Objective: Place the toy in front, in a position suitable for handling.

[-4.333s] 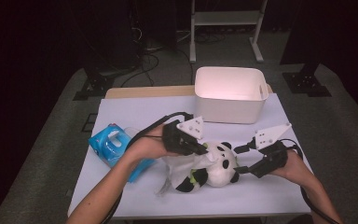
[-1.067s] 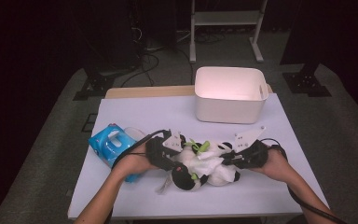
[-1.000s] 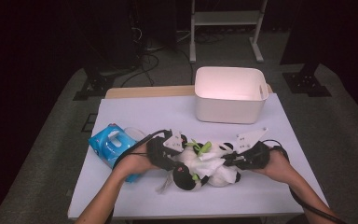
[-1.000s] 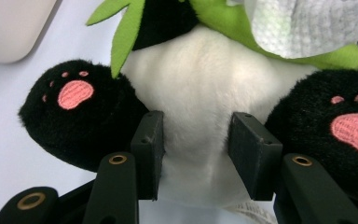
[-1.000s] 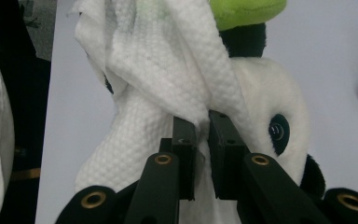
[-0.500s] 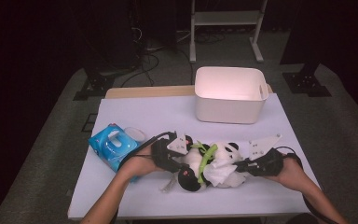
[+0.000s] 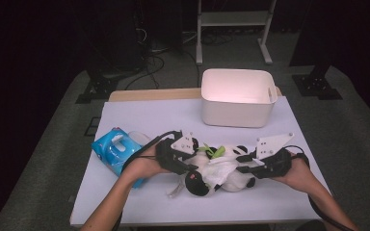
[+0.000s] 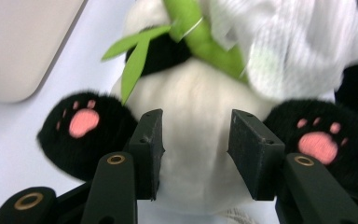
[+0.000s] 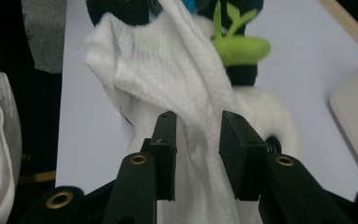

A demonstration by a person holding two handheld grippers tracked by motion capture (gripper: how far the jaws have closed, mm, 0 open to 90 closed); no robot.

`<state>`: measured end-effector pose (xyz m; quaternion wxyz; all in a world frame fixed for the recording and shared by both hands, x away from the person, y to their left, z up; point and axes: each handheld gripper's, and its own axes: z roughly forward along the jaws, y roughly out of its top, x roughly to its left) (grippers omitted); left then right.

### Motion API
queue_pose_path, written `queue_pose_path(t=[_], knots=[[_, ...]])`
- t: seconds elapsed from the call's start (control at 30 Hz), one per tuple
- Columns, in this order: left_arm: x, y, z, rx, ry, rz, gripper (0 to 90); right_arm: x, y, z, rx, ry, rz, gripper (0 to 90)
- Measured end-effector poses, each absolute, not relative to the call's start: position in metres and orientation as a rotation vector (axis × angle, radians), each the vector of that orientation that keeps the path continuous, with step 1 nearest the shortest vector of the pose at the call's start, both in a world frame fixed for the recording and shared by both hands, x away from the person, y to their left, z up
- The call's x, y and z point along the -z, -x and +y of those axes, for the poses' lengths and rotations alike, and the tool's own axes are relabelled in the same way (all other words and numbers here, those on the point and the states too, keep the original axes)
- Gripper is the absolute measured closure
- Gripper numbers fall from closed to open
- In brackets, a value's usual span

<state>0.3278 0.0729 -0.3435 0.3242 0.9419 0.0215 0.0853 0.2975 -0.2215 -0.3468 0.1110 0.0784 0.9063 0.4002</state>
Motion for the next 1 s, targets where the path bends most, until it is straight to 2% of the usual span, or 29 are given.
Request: queue_pose_path(t=[0.1, 0.27, 0.3, 0.43, 0.53, 0.8, 1.0], knots=[[0.348, -0.329, 0.063, -0.220, -2.499, 0.046, 54.3, 0.343, -0.299, -0.209, -1.165, -0.188, 2.654, 60.7], [0.351, -0.329, 0.059, -0.189, -2.516, 0.043, 54.1, 0.350, -0.306, -0.184, -1.151, -0.137, 2.672, 59.8], [0.352, -0.329, 0.060, -0.184, -2.523, 0.043, 53.4, 0.353, -0.307, -0.180, -1.147, -0.138, 2.681, 61.0], [0.354, -0.329, 0.061, -0.171, -2.520, 0.046, 53.3, 0.362, -0.309, -0.169, -1.097, -0.095, 2.696, 79.5], [0.355, -0.327, 0.061, -0.172, -2.512, 0.045, 53.4, 0.362, -0.307, -0.175, -1.091, -0.091, 2.702, 84.4], [0.355, -0.329, 0.063, -0.170, -2.503, 0.059, 53.3, 0.358, -0.304, -0.214, -1.107, -0.196, 2.678, 85.6], [0.355, -0.328, 0.062, -0.177, -2.510, 0.051, 53.3, 0.368, -0.311, -0.243, -1.097, -0.328, 2.670, 85.6]])
